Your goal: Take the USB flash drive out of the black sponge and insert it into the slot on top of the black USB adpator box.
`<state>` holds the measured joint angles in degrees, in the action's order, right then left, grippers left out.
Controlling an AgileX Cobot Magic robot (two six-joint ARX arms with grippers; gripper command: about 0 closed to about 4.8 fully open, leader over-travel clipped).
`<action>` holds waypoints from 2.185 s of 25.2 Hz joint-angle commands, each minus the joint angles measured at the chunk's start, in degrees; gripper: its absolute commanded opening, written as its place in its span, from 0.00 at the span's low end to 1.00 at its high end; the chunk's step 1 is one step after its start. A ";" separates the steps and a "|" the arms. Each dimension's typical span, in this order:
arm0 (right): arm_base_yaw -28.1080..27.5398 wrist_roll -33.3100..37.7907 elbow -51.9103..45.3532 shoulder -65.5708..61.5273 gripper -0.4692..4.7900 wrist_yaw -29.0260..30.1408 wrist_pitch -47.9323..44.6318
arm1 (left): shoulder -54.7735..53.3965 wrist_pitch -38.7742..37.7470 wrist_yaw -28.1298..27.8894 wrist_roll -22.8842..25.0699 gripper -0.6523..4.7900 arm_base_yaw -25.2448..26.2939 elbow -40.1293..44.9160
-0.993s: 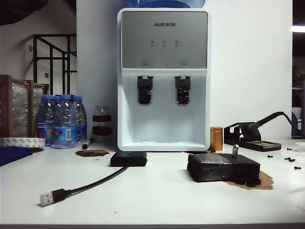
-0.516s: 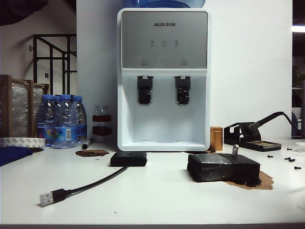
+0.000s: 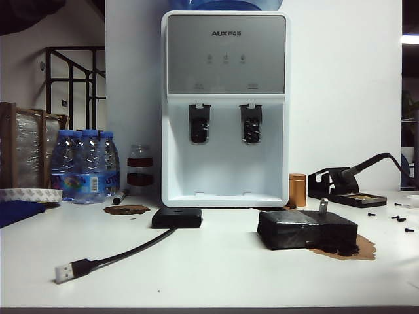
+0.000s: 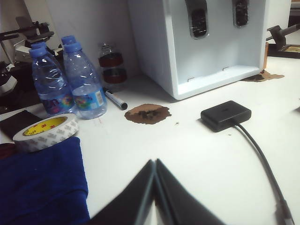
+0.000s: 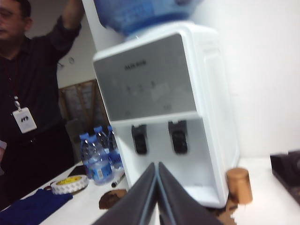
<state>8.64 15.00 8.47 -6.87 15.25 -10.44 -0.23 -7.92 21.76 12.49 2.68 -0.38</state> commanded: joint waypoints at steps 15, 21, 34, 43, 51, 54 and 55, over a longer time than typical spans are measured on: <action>-0.07 -13.79 42.01 -26.53 0.09 12.68 30.38 | -0.09 0.04 8.09 11.72 0.11 -0.09 0.07; -0.07 -13.79 56.46 -36.30 0.10 19.87 38.21 | -0.09 0.02 7.23 10.62 0.11 -0.09 0.07; -0.04 -16.28 75.52 -47.91 0.10 22.27 55.65 | -0.09 1.40 4.44 -0.31 0.11 -0.04 -0.07; 0.28 -26.03 70.55 -52.15 0.50 17.81 55.23 | -0.11 5.09 4.48 -7.41 0.11 0.00 -11.80; 0.28 -22.88 62.25 -51.78 0.52 17.27 43.19 | -3.89 7.98 8.26 -9.33 0.11 0.00 -21.16; 0.31 -19.34 58.03 -51.82 0.52 18.16 40.57 | -8.04 11.43 8.28 -12.79 0.11 0.00 -24.92; 0.31 -18.95 56.94 -51.91 0.52 18.14 40.70 | -9.51 12.44 8.37 -13.38 0.11 0.00 -26.29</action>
<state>8.78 -5.89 66.41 -58.81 33.01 31.35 -8.10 1.80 29.78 1.08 2.70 -24.95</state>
